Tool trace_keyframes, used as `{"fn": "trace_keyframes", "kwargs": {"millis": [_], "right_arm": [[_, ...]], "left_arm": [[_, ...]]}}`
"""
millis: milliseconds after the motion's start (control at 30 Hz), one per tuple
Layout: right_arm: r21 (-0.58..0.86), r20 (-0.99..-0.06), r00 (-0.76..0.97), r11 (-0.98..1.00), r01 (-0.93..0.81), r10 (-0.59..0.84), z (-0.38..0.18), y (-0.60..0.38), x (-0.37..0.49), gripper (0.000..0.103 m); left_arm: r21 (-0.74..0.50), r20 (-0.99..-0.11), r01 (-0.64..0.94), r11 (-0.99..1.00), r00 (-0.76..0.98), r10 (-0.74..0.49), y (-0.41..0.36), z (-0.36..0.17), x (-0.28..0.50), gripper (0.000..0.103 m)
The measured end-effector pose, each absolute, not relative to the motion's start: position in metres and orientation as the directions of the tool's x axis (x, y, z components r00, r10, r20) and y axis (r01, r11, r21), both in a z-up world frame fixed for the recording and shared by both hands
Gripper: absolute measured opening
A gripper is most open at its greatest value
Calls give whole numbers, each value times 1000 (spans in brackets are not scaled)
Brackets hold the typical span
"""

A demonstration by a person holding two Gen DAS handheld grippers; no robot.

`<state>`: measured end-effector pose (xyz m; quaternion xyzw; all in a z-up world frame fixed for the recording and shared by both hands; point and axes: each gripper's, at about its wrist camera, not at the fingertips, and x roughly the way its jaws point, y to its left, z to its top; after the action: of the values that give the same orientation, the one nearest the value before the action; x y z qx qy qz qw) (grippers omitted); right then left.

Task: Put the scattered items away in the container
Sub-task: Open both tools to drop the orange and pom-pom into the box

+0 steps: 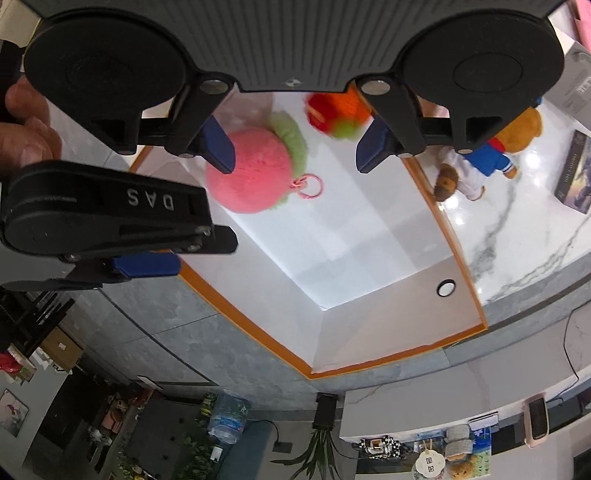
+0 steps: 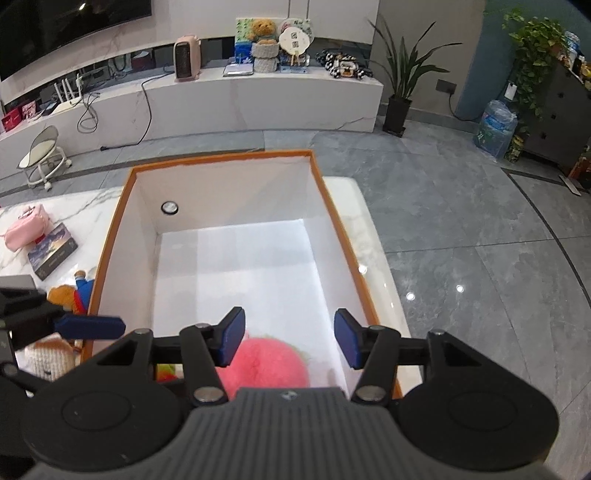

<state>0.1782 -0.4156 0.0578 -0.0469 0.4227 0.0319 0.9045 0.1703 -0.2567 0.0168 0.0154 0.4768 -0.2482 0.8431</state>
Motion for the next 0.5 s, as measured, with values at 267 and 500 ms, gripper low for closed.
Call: {"fn": "trace_keyframes", "kwargs": {"millis": [267, 500], "right_arm": [[-50, -748, 663, 995, -88, 22, 62, -416, 176, 58], [-46, -725, 688, 996, -80, 21, 69, -409, 177, 61]], "left_arm": [[-256, -783, 439, 861, 428, -451, -254, 22, 164, 86], [-295, -752, 431, 853, 445, -486, -242, 33, 162, 86]]}}
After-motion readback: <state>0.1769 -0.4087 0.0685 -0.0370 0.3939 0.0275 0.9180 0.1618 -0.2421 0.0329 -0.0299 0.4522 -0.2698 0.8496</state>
